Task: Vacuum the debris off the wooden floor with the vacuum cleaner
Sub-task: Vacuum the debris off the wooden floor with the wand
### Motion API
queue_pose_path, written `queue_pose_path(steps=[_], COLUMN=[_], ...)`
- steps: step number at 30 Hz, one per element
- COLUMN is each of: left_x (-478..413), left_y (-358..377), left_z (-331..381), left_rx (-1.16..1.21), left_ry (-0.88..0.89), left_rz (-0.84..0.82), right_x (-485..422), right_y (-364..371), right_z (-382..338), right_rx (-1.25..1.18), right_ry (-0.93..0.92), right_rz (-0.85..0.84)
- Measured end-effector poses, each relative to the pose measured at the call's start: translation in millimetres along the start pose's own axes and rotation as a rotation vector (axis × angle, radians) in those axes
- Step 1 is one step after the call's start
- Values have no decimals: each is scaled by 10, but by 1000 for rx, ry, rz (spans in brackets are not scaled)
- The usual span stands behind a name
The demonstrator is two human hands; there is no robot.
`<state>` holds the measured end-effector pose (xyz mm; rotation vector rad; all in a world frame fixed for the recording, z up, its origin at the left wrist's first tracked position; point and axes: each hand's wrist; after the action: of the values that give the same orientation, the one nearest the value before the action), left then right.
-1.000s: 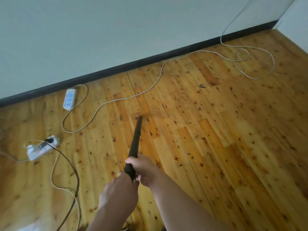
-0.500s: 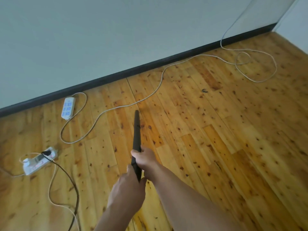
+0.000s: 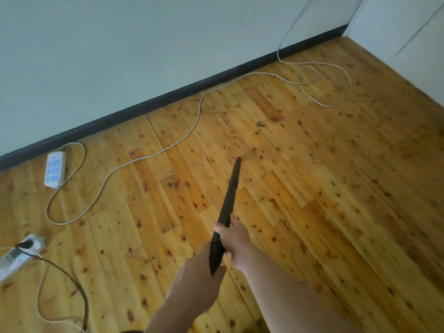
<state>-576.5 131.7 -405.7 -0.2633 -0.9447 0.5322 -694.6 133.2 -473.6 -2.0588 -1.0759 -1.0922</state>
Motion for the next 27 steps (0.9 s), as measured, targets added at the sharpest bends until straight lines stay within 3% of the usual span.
queue_pose_path(steps=[5, 20, 27], left_x=[-24, 182, 269], left_y=[397, 1324, 1804], left_z=[279, 723, 967], left_rx=[-64, -301, -398], left_ry=[72, 146, 148], left_rz=[-144, -468, -508], right_x=[113, 686, 854], right_y=[-573, -1685, -2090], right_z=[283, 1251, 1577], right_rx=[-172, -487, -553], right_ry=[46, 195, 272], right_rz=[106, 163, 219])
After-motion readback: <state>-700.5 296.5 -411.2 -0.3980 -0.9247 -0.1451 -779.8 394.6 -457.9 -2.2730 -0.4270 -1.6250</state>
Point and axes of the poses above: each hand's wrist, its own x-axis away from the middle knuckle, its own y-axis out of the palm, z = x × y, and after that the axes turned 4 degrees about x, right-handed
